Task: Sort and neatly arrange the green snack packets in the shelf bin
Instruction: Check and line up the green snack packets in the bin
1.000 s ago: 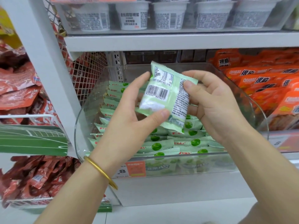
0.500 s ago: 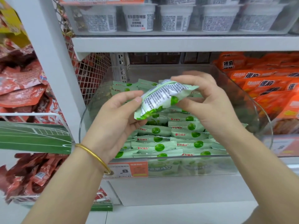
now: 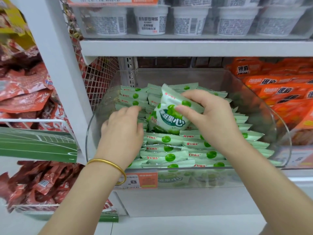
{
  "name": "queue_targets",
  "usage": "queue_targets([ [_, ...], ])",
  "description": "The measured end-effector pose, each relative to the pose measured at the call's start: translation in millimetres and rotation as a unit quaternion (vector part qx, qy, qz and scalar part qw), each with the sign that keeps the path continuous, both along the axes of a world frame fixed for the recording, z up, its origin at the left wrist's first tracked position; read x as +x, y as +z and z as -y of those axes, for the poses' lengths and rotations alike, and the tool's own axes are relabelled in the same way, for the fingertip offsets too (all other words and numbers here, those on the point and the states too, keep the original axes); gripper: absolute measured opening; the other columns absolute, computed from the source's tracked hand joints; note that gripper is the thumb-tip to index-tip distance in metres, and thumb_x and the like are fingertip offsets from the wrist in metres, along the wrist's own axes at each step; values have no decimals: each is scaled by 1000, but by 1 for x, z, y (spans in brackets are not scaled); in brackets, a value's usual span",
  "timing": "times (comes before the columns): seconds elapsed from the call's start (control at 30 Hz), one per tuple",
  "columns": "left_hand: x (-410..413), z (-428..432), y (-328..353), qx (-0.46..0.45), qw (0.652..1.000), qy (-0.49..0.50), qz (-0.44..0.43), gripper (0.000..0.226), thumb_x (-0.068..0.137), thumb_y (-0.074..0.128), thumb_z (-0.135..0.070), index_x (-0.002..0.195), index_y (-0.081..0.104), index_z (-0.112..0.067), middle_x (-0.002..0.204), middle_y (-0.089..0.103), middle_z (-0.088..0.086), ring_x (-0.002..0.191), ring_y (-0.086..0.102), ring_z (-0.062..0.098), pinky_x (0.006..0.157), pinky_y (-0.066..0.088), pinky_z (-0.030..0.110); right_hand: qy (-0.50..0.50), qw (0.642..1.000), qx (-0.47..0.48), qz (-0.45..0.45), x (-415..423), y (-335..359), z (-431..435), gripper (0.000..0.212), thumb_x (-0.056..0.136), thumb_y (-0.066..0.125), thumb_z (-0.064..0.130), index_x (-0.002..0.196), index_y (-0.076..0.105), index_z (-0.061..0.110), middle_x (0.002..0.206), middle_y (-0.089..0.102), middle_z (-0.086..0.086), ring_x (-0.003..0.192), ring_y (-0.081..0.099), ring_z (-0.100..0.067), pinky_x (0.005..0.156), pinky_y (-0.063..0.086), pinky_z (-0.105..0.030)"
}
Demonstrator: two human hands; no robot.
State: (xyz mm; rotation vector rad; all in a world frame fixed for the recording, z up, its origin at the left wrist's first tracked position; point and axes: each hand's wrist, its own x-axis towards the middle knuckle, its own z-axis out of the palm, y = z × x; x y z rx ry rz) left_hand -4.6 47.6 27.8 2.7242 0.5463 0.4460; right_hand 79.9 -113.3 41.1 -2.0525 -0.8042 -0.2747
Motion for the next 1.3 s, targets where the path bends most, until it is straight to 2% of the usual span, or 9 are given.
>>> queue_targets([
  [0.07, 0, 1, 0, 17, 1000, 1, -12, 40, 95, 44, -22, 135, 43, -24, 134, 46, 1, 124, 38, 25, 102, 31, 42, 4, 999, -48, 18, 0, 0, -1, 34, 86, 65, 29, 117, 65, 16, 107, 61, 16, 98, 49, 7, 80, 31, 1],
  [0.23, -1, -1, 2, 4, 1000, -4, -19, 39, 95, 44, -21, 134, 45, -23, 132, 47, 4, 124, 37, 25, 102, 31, 39, 8, 992, -112, 56, 3, 4, -3, 31, 89, 62, 28, 117, 65, 15, 115, 67, -1, 107, 59, -17, 88, 38, -20],
  [0.33, -3, -2, 2, -8, 1000, -11, -11, 39, 95, 46, -20, 134, 46, -20, 132, 47, 5, 124, 38, 26, 104, 32, 41, 11, 990, -124, 70, 3, 6, -4, 28, 89, 62, 25, 115, 66, 14, 108, 68, -6, 104, 60, -24, 91, 44, -36],
  [0.4, -3, -3, 1, -14, 1000, -18, -6, 39, 94, 47, -19, 133, 47, -18, 133, 47, 7, 125, 39, 27, 106, 32, 42, 19, 989, -128, 70, 3, 7, -4, 28, 89, 62, 25, 115, 66, 15, 108, 68, -7, 106, 59, -26, 92, 44, -40],
  [0.7, -3, -4, -1, -30, 999, -30, 4, 41, 95, 46, -18, 135, 44, -17, 133, 46, 7, 124, 42, 25, 105, 34, 38, 69, 979, -160, 107, -1, 11, -3, 24, 88, 64, 20, 111, 69, 15, 100, 68, -9, 92, 62, -28, 85, 48, -40],
  [0.87, -4, -2, 2, -58, 995, -53, 68, 41, 96, 44, -16, 136, 43, -19, 136, 44, 1, 127, 39, 17, 103, 29, 29, 33, 960, -251, 118, -5, -3, -22, 34, 85, 63, 41, 117, 64, 28, 99, 58, -4, 105, 51, -27, 88, 42, -34],
  [0.97, -3, 1, 2, -50, 990, -88, 98, 35, 95, 47, -18, 129, 52, -21, 129, 51, -2, 123, 43, 16, 101, 33, 29, 23, 941, -315, 124, -5, -2, -25, 42, 83, 59, 52, 120, 61, 33, 112, 57, 2, 113, 39, -21, 91, 34, -33],
  [1.1, 3, 0, -3, -24, 992, -103, 73, 25, 93, 52, -22, 115, 63, -18, 120, 56, 0, 118, 46, 24, 101, 36, 45, -16, 943, -302, 136, 0, 10, -14, 33, 81, 61, 53, 104, 70, 32, 101, 46, 7, 108, 37, -19, 86, 32, -33],
  [1.3, 11, 1, -8, 29, 997, -66, 2, 21, 93, 51, -28, 103, 70, -23, 133, 48, -3, 127, 32, 24, 102, 27, 36, 18, 924, -361, 125, 3, -2, -18, 24, 84, 61, 48, 93, 73, 30, 95, 37, 10, 104, 35, -19, 76, 25, -30],
])
